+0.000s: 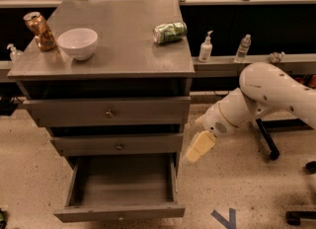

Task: Close bottom drawer

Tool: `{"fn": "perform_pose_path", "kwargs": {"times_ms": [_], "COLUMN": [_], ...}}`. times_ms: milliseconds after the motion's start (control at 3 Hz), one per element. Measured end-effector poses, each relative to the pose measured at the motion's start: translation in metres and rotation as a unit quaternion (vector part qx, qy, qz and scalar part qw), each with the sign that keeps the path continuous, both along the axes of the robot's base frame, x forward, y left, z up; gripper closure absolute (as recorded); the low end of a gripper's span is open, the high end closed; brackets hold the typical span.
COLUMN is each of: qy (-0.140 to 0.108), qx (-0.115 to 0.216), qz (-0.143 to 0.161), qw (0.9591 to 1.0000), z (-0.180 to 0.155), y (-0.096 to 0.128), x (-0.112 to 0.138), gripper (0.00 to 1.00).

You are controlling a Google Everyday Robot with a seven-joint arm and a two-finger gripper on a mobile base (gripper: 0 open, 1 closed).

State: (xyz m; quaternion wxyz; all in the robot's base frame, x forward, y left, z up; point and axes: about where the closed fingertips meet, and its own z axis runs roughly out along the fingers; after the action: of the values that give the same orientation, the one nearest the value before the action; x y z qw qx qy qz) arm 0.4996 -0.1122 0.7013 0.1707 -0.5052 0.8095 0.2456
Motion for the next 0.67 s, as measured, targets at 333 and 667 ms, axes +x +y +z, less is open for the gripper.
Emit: {"fn": "perform_pose_path", "kwargs": {"times_ms": [333,667], "qy": [0.001,0.028], "qx": [0.001,0.026], "qz": [-0.003,-0.012], "qw": [1.0,0.9992], "z": [-0.006,-0.032], "y": [0.0,-0.001], "x": [0.003,0.003], "gripper": [0.0,0.0]}}
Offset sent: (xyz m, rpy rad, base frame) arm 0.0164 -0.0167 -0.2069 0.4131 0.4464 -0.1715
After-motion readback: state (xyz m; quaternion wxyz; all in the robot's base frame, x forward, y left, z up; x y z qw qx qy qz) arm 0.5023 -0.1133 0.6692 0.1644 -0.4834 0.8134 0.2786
